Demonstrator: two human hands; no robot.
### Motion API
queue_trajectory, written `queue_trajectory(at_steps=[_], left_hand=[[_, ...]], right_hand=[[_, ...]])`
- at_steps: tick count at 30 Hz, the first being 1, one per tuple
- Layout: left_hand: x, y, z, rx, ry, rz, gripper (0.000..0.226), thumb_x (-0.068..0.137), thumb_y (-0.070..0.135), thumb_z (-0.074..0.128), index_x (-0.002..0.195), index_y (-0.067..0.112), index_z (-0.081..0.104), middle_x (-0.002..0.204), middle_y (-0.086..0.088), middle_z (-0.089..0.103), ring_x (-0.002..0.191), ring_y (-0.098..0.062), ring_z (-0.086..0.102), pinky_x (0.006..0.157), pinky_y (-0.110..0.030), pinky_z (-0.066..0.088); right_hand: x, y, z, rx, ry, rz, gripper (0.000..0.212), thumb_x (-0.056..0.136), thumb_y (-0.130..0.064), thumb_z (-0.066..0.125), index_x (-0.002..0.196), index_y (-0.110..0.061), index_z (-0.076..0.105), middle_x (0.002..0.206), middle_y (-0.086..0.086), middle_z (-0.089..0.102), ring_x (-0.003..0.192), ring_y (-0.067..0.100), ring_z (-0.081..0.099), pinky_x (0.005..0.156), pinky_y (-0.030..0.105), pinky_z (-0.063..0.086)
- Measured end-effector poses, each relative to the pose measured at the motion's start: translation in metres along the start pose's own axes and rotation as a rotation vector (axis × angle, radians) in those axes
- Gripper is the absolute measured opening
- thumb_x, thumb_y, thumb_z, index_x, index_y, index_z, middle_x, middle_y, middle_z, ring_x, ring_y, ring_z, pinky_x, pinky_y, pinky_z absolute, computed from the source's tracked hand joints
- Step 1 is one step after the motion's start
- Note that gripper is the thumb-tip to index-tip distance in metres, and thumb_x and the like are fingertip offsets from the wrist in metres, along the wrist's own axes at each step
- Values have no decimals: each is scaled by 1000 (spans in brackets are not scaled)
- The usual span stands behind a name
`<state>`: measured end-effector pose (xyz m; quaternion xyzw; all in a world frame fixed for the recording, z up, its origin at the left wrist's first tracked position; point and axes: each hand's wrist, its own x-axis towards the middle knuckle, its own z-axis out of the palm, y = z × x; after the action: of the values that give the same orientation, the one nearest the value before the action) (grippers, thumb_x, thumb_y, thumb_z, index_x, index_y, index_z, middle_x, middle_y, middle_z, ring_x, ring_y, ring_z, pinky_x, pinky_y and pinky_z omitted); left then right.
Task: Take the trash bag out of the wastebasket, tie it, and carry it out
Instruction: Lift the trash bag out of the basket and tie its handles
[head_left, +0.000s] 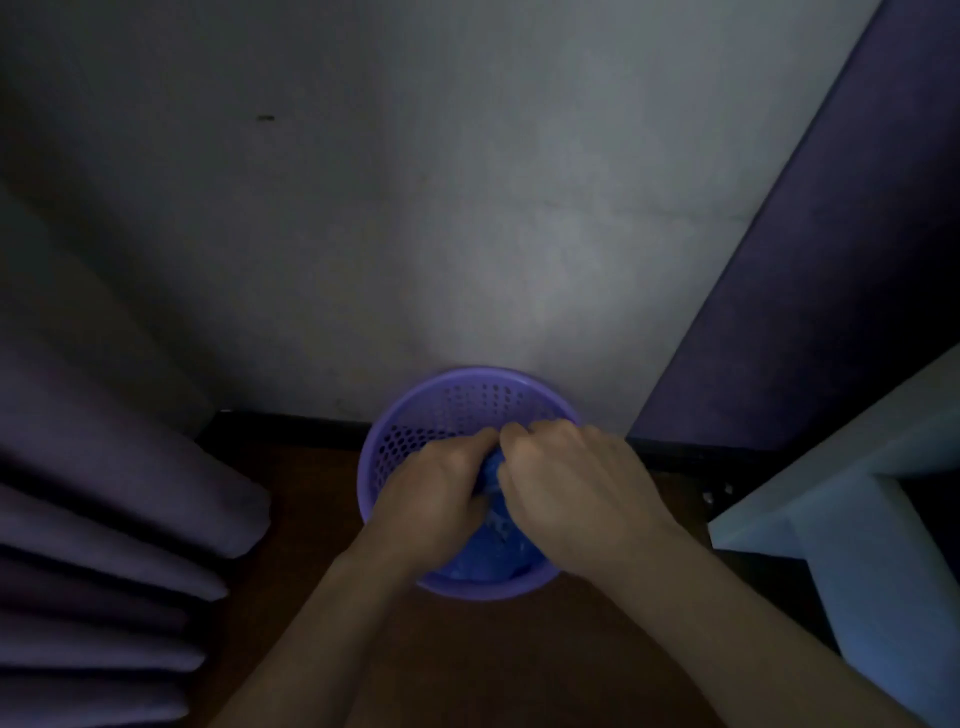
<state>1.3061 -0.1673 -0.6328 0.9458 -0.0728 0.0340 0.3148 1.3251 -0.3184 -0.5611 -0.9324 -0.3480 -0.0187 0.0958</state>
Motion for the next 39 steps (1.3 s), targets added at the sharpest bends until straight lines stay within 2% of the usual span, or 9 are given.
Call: queue_trajectory(at_steps=[5, 12, 16, 21, 27, 30, 35, 37, 39], left_hand=[[1, -6, -3, -72, -48, -13, 17, 79, 22, 52, 95, 26, 54, 90, 2, 70, 82, -18, 65, 69, -46, 52], [3, 1, -4, -158, -75, -20, 13, 93, 24, 58, 105, 24, 63, 94, 6, 72, 86, -10, 67, 75, -42, 53], [4, 8, -4, -242, -105, 39, 14, 94, 33, 61, 103, 23, 63, 93, 6, 71, 84, -6, 67, 73, -40, 55], [6, 15, -6, -269, 101, 91, 13, 91, 30, 67, 101, 25, 59, 90, 12, 66, 83, -3, 65, 69, -30, 54], [2, 15, -11, -275, 171, 102, 52, 88, 23, 70, 132, 36, 46, 107, 17, 63, 100, -1, 64, 82, -23, 54], [5, 11, -14, -186, 205, 236, 29, 89, 19, 64, 118, 23, 62, 112, 9, 66, 106, -5, 62, 91, -28, 51], [5, 9, -10, -100, 164, 156, 20, 91, 30, 50, 104, 21, 62, 105, 3, 53, 92, -12, 57, 80, -34, 48], [6, 7, -11, -129, 149, 135, 14, 91, 26, 51, 99, 19, 61, 99, 3, 56, 88, -12, 57, 78, -35, 47], [8, 5, -11, -184, 125, 86, 8, 90, 21, 54, 94, 19, 60, 87, 6, 61, 80, -8, 58, 73, -34, 47]], right_hand=[[5, 16, -11, 334, -86, -15, 30, 87, -42, 58, 68, -20, 52, 60, -2, 50, 56, 12, 48, 50, 23, 29], [3, 55, -3, 523, 80, -123, 13, 94, -34, 62, 87, -23, 66, 74, -7, 65, 69, 9, 62, 58, 23, 44], [8, 67, 12, 889, 124, 23, 8, 95, -21, 65, 88, -19, 67, 85, 0, 72, 84, 15, 70, 70, 34, 56], [17, 70, 29, 1122, 171, 245, 17, 97, -16, 60, 82, -9, 63, 65, -6, 62, 60, 8, 62, 55, 22, 50], [23, 62, 40, 1299, 76, 439, 13, 88, -8, 72, 100, -9, 67, 88, 4, 73, 75, 14, 73, 60, 23, 55], [23, 59, 38, 1274, -22, 427, 20, 85, -5, 74, 103, -10, 69, 96, 5, 73, 80, 15, 74, 63, 25, 58], [22, 63, 30, 1030, -240, 326, 16, 88, -6, 62, 84, -13, 76, 89, 8, 74, 85, 18, 72, 76, 36, 57], [19, 65, 24, 1030, -232, 274, 17, 82, -22, 63, 82, -10, 75, 96, 9, 69, 91, 19, 68, 88, 45, 52], [13, 65, 19, 777, -197, 138, 33, 80, -50, 67, 92, -20, 74, 108, -2, 58, 102, 11, 59, 92, 38, 51]])
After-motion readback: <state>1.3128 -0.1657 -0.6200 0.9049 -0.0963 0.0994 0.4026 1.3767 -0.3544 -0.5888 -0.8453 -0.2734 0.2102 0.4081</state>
